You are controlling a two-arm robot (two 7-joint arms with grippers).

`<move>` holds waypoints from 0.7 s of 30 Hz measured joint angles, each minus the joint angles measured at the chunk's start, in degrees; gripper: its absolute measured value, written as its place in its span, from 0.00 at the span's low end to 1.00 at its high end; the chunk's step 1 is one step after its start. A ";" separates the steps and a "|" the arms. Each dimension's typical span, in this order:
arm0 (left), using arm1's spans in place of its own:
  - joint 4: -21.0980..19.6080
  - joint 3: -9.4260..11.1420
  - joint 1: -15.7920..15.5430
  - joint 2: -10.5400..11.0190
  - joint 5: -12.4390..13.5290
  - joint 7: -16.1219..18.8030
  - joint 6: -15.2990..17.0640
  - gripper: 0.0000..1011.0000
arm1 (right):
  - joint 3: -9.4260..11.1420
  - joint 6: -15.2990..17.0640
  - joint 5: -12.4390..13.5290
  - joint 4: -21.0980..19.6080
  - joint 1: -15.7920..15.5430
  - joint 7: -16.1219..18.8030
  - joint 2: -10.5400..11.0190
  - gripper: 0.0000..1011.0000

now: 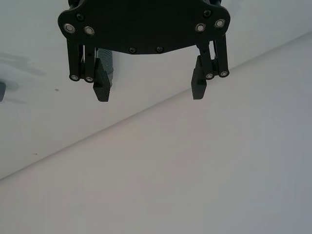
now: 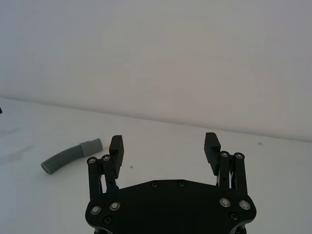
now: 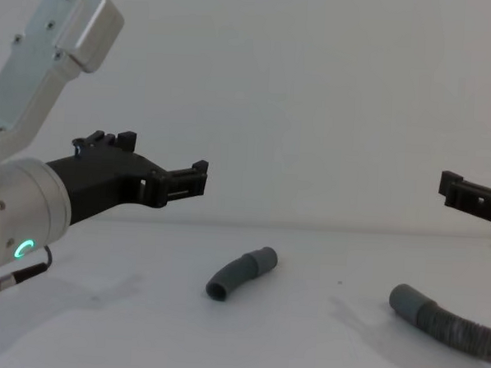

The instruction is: Use both hands to pick up one end of the pipe from the table, align the ends, and insert them.

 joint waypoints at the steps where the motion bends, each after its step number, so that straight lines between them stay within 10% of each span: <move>1: 0.00 0.00 0.00 0.00 0.00 0.00 0.00 0.99 | 0.00 0.00 0.00 0.00 0.00 0.00 0.00 0.99; 21: 0.00 0.00 0.00 0.00 0.00 0.00 0.00 0.99 | 0.00 0.00 0.00 0.00 0.00 0.00 0.00 0.99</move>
